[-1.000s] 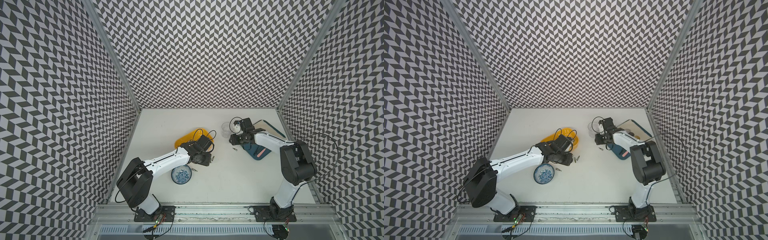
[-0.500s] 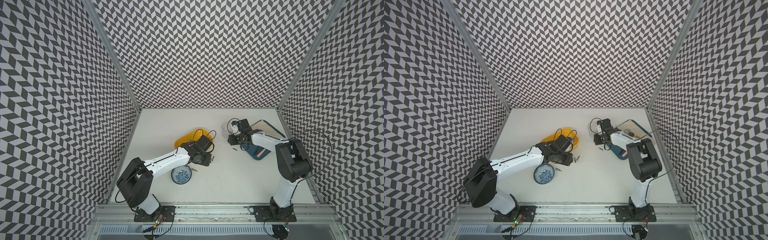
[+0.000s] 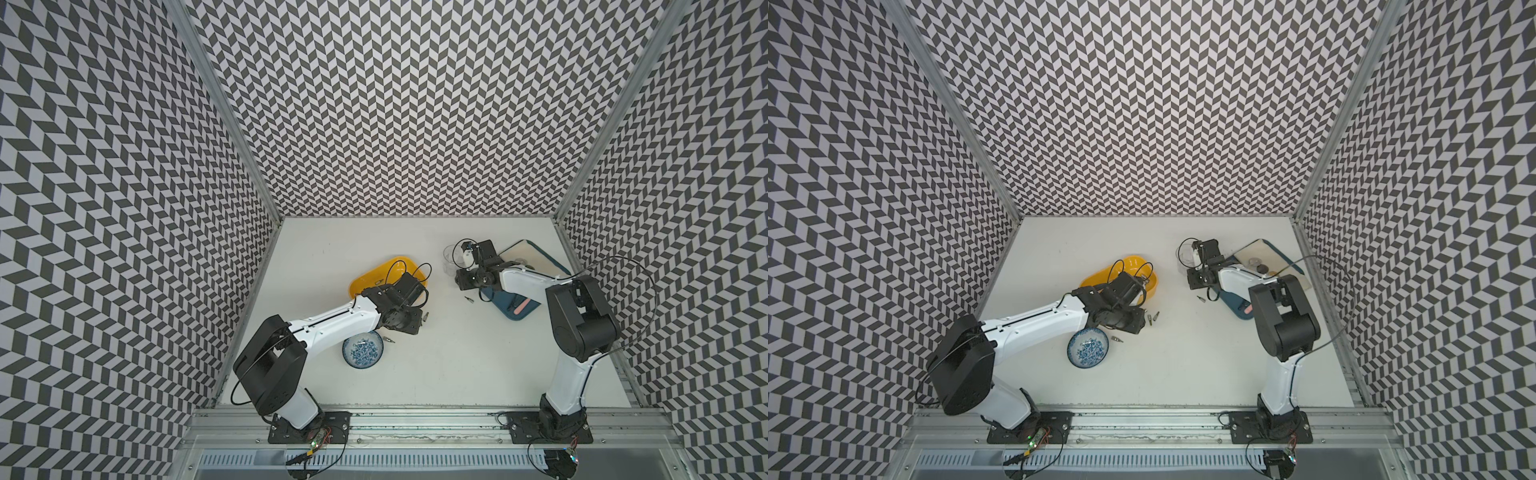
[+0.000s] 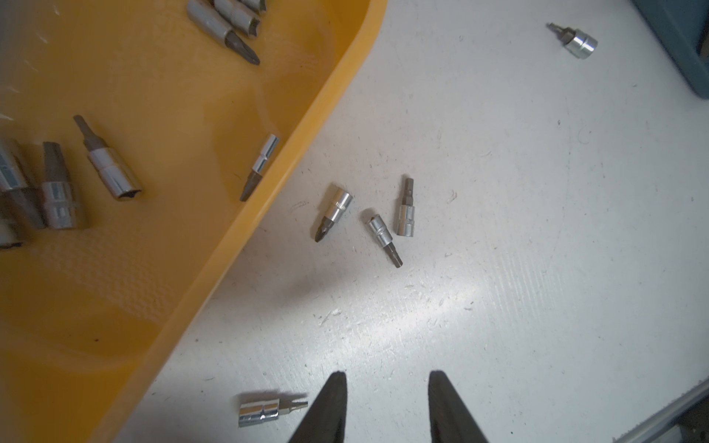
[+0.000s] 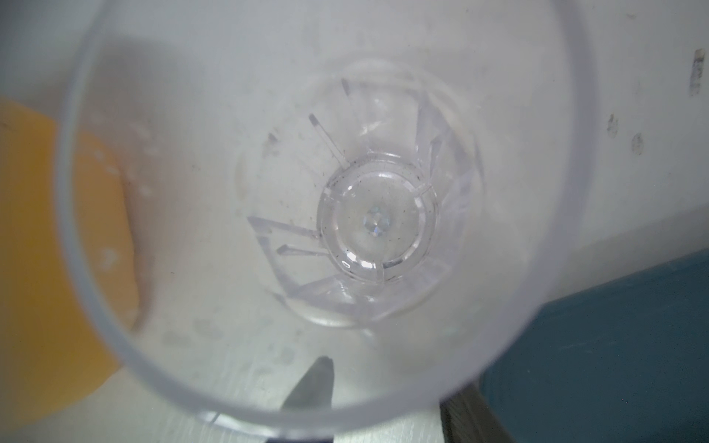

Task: Put the bit on the desktop into the storage box
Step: Adjust the screwdriver bit at the center of the board.

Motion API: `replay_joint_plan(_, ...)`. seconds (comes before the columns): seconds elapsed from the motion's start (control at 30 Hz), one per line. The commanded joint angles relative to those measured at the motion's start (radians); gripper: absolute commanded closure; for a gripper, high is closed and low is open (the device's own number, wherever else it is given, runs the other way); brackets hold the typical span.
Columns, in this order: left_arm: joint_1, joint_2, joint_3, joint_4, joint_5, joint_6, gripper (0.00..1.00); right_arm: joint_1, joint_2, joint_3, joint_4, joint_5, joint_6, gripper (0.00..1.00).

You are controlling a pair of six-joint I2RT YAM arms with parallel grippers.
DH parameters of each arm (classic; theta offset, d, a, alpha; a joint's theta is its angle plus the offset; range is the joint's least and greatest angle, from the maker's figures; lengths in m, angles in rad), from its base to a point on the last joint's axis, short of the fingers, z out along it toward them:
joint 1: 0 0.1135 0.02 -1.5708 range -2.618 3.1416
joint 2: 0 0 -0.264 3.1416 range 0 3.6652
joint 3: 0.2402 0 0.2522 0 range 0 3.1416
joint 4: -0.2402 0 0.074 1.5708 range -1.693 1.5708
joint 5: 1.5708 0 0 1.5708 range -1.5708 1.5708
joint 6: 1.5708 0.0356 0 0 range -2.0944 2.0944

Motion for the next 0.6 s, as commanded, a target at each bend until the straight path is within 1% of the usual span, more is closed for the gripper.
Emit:
replay_joint_plan(0.0,-0.005,-0.024,-0.011,0.014,-0.009,-0.005,0.61,0.007,0.011,-0.018,0.072,0.029,-0.011,0.53)
replay_joint_plan(0.37,-0.006,-0.028,-0.013,0.014,-0.011,-0.008,0.61,0.013,0.021,-0.031,0.091,0.085,-0.021,0.53)
replay_joint_plan(0.57,-0.007,-0.032,-0.019,0.018,-0.011,-0.011,0.61,0.033,0.016,-0.051,0.103,0.082,-0.018,0.53)
